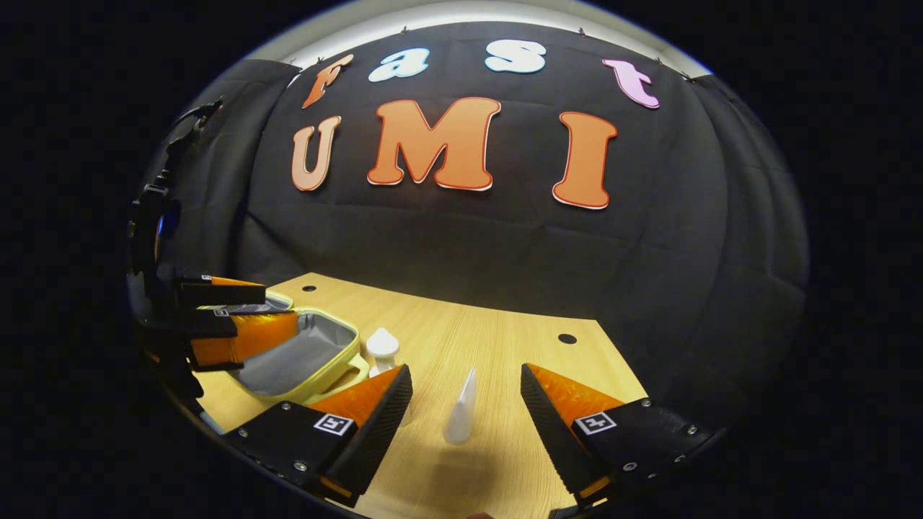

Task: First open the suitcase, pack the skin care products into it, and then close the suitcase.

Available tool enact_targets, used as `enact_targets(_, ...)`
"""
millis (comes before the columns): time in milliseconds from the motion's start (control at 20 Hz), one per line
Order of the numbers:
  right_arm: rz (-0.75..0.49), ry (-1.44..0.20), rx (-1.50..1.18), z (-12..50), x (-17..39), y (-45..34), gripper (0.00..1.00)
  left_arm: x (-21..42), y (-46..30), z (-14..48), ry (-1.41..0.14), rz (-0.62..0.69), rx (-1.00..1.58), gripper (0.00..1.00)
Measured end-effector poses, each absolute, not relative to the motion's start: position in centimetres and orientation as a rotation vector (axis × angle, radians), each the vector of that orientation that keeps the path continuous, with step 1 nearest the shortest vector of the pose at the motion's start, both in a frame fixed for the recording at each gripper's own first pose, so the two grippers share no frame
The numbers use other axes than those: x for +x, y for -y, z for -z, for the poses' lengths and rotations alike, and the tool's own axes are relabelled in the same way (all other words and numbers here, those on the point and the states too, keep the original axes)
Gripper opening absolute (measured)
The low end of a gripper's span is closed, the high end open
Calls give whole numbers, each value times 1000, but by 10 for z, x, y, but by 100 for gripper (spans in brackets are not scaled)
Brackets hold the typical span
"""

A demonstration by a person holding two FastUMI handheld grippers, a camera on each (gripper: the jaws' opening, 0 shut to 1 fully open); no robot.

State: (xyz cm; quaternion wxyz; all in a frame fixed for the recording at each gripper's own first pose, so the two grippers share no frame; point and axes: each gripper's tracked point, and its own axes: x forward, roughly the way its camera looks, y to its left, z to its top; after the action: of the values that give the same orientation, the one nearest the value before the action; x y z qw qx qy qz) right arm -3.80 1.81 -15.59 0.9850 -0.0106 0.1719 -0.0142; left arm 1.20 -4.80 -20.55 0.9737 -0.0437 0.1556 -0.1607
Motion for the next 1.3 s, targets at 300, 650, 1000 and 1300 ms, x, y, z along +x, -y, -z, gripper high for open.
enact_targets(300,0,-387,4,207,-33,-9,96,10,117,258,-332,375,-102,97)
enact_targets(650,-21,-430,8,253,-31,0,96,42,169,315,-408,425,-104,97)
enact_targets(1000,-67,-482,21,287,-25,-2,96,57,190,336,-446,451,-116,73)
enact_targets(1300,-115,-490,21,302,-9,-10,96,58,187,324,-438,434,-161,58)
